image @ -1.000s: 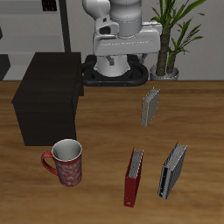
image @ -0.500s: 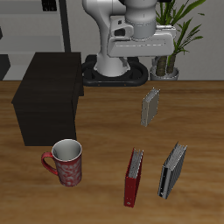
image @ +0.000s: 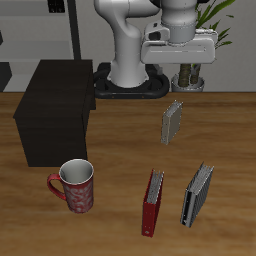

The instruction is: Place the yellow book flat on top of the shelf

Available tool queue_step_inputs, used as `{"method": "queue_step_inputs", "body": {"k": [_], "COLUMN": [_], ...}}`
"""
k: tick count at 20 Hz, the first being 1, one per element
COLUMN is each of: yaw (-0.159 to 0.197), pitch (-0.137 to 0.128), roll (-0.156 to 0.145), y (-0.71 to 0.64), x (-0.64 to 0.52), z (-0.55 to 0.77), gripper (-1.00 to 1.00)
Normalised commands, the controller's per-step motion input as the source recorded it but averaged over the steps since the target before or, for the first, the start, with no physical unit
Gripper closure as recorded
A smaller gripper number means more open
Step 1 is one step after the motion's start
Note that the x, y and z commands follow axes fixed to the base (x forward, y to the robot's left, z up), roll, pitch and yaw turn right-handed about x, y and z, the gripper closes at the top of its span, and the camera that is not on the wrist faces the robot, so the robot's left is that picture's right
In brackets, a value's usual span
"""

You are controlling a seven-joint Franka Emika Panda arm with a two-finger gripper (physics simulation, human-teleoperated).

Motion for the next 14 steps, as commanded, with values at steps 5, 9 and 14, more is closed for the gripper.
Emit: {"method": "queue_step_inputs", "body": {"k": [5,9,14], "yaw": [-0.053,-0.044,-0.056], "pitch": [-0.036,-0.041,-0.034], "roll": [-0.013,0.013,-0.034], "y": [0.04,0.05,-0.06], "x": [-0.1,-0.13,-0.1], "z": [-0.09,-0.14,-0.19], "gripper": [-1.0,-1.0,-1.0]}}
